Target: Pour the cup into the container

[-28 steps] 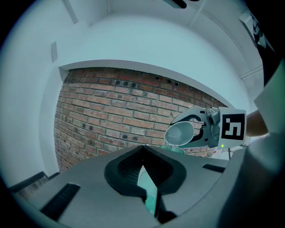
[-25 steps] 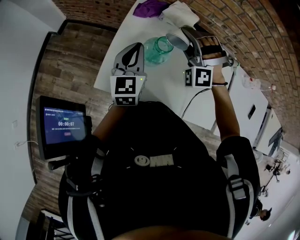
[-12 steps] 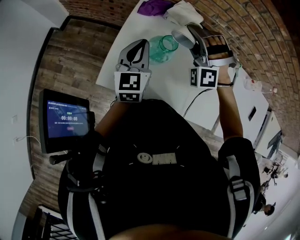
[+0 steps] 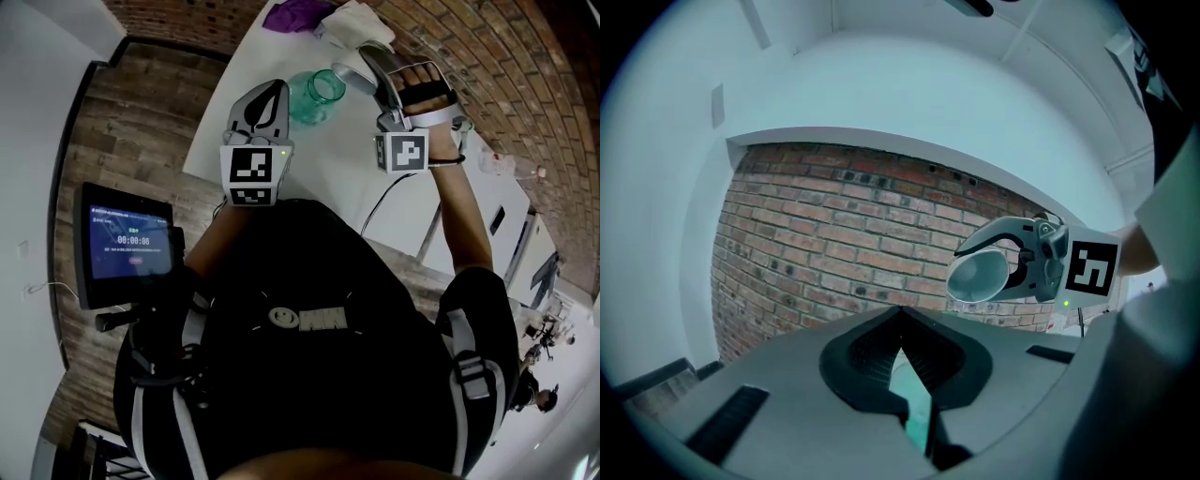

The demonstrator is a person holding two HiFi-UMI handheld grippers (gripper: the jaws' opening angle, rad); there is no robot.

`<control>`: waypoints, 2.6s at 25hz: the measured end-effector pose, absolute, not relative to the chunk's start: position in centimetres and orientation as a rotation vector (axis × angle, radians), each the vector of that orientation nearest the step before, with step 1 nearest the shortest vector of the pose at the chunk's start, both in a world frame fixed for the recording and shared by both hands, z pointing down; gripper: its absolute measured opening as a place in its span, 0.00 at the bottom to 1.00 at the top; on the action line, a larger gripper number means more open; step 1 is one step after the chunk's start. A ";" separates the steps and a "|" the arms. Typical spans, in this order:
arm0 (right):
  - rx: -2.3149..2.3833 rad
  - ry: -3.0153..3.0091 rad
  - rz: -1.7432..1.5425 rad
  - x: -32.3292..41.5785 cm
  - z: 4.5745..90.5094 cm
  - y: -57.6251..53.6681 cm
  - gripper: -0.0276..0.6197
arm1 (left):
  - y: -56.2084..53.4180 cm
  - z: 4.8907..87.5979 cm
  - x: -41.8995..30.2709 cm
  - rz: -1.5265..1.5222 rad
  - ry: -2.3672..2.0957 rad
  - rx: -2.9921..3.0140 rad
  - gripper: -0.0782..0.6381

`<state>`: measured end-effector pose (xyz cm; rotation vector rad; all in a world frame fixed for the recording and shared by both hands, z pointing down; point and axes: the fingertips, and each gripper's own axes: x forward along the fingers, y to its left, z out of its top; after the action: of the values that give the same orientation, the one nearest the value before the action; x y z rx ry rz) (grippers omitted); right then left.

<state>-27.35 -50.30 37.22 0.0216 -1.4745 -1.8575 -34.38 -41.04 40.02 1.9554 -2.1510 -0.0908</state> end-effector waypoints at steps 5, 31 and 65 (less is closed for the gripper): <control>-0.029 -1.372 -1.894 -27.0 38.2 -50.2 0.46 | -41.1 40.1 -34.2 -0.110 -2.145 1.962 0.11; 1.007 -2.525 0.056 -4.3 43.9 -60.5 0.46 | -43.1 39.6 -27.2 0.048 -1.925 2.186 0.11; 1.242 -2.734 0.110 1.7 44.9 -47.4 0.31 | -38.5 40.9 -19.4 0.282 -1.899 2.240 0.11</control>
<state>1.75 -47.41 44.89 1.2416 -2.7339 0.1105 -19.41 -38.54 40.90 2.2402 -1.8994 0.2820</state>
